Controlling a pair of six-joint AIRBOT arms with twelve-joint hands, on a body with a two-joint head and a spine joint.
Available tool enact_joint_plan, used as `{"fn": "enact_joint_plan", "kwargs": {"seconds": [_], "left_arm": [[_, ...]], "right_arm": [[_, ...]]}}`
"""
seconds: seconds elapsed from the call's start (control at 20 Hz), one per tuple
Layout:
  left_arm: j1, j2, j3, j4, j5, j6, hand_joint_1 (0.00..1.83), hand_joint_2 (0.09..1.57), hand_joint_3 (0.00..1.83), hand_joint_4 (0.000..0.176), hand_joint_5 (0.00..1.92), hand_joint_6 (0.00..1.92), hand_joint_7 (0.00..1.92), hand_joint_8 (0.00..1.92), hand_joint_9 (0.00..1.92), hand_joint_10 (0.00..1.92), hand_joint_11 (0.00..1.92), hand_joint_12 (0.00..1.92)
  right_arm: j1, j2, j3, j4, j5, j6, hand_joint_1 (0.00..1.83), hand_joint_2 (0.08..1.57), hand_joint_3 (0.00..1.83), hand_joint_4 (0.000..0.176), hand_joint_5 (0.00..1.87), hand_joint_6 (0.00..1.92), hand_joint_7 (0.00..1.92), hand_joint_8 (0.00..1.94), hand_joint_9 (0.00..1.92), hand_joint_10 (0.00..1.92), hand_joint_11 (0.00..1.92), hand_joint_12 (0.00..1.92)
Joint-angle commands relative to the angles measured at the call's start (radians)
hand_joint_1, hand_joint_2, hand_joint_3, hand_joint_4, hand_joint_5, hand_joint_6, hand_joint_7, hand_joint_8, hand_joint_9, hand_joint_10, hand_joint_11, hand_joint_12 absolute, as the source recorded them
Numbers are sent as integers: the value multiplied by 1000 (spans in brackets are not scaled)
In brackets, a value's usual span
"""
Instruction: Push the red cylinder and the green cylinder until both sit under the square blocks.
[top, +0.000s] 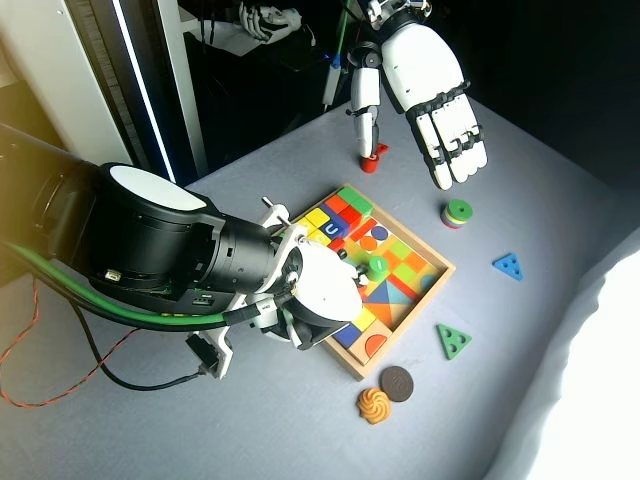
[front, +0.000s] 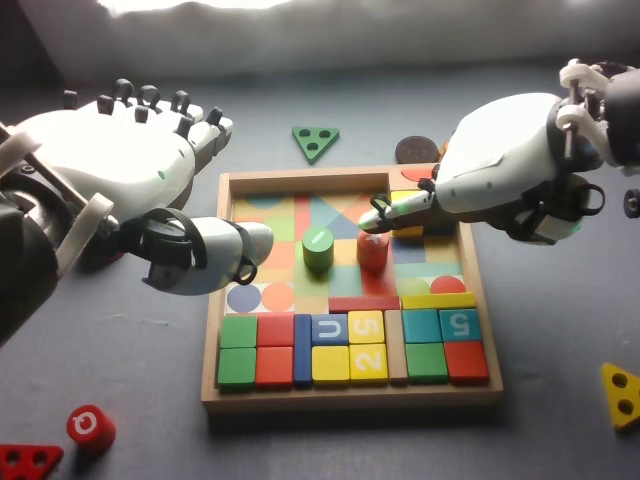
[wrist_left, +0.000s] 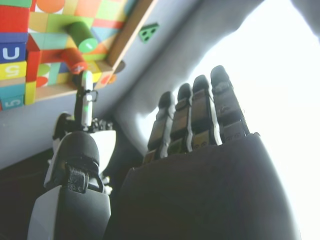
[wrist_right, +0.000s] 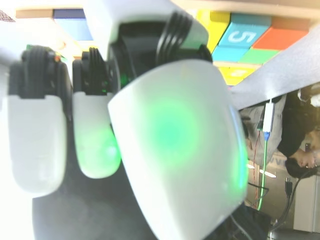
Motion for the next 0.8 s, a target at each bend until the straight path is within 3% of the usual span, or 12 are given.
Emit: {"fn": "enact_joint_plan", "kwargs": {"seconds": [0.0, 0.15, 0.2, 0.75], "left_arm": [[-9, 11, -3, 70, -27, 2, 0, 1295, 0, 0, 16, 1, 0, 0, 9, 2, 0, 163], [-11, 11, -2, 70, -27, 2, 0, 1302, 0, 0, 1, 0, 0, 0, 0, 0, 0, 94], [-12, 11, -2, 70, -27, 2, 0, 1294, 1, 0, 20, 0, 13, 0, 21, 0, 0, 172], [-17, 10, -3, 73, -32, 7, 0, 1292, 0, 0, 0, 0, 0, 0, 3, 0, 0, 138]], "right_arm": [[1, 8, 3, 19, -37, -6, 1831, 833, 797, 0, 0, 0, 1748, 1941, 1917, 1921, 1921, 1921], [-6, 4, 3, 19, -41, -6, 1819, 834, 787, 0, 0, 0, 1759, 1941, 1916, 1921, 1921, 1921], [-8, 4, 3, 19, -42, -6, 1827, 842, 789, 0, 0, 0, 1758, 1941, 1915, 1921, 1921, 1921], [-32, 25, 1, 20, -26, 5, 1831, 845, 781, 0, 4, 1, 1735, 1941, 1902, 1921, 1921, 1921]]}}
